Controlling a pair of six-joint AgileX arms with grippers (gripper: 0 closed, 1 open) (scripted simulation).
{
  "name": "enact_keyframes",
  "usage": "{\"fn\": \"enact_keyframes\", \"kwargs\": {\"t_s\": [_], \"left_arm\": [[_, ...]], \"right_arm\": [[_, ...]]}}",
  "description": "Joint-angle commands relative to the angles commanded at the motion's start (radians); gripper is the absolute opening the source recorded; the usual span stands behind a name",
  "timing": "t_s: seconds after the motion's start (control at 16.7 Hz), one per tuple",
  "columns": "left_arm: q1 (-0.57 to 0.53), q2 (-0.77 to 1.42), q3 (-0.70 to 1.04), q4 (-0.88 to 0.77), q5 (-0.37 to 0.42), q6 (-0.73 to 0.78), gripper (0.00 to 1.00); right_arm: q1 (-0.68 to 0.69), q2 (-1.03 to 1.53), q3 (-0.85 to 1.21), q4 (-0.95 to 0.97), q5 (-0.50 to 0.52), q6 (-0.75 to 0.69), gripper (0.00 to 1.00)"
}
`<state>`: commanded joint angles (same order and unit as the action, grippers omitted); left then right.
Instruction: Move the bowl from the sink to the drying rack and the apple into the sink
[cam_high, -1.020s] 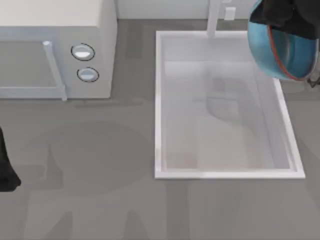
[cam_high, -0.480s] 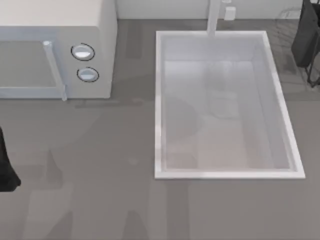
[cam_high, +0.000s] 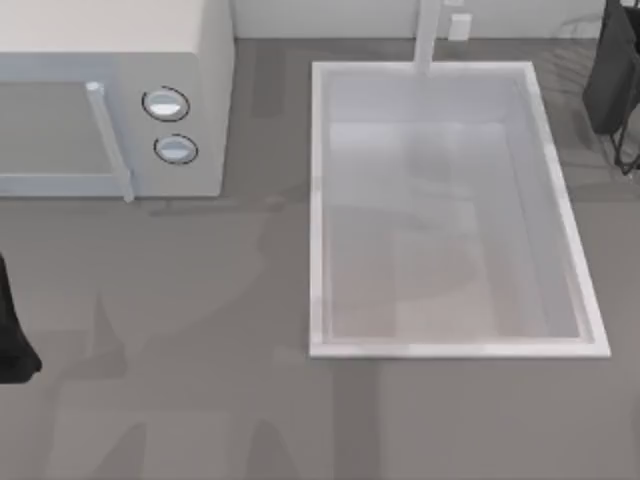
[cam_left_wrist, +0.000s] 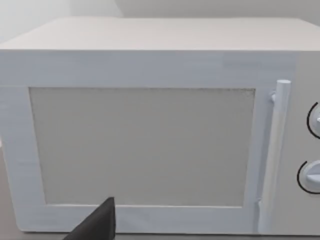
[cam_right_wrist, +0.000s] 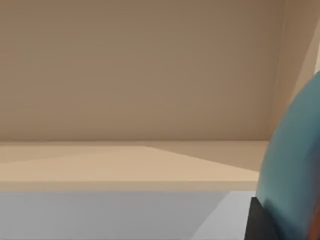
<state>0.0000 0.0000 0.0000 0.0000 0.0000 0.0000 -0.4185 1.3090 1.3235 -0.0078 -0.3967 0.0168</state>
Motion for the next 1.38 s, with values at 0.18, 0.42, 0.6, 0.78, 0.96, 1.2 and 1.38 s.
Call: {"fn": "enact_keyframes", "kwargs": {"t_s": [0.18,0.42,0.6,0.78,0.96,1.2,1.38], "left_arm": [[0.000,0.000,0.000,0.000,0.000,0.000,1.00],[0.000,0.000,0.000,0.000,0.000,0.000,1.00],[0.000,0.000,0.000,0.000,0.000,0.000,1.00],[0.000,0.000,0.000,0.000,0.000,0.000,1.00],[0.000,0.000,0.000,0.000,0.000,0.000,1.00],[0.000,0.000,0.000,0.000,0.000,0.000,1.00],[0.000,0.000,0.000,0.000,0.000,0.000,1.00]], "right_arm": [[0.004,0.007,0.002,0.000,0.003,0.001,0.00],[0.018,0.090,-0.039,0.111,0.016,0.000,0.00],[0.036,0.204,-0.106,0.301,0.041,0.000,0.00],[0.062,0.324,-0.192,0.531,0.070,0.000,0.00],[0.090,0.422,-0.279,0.720,0.098,-0.001,0.00],[0.111,0.487,-0.344,0.829,0.119,-0.001,0.00],[0.112,0.488,-0.345,0.831,0.119,-0.001,0.00]]}}
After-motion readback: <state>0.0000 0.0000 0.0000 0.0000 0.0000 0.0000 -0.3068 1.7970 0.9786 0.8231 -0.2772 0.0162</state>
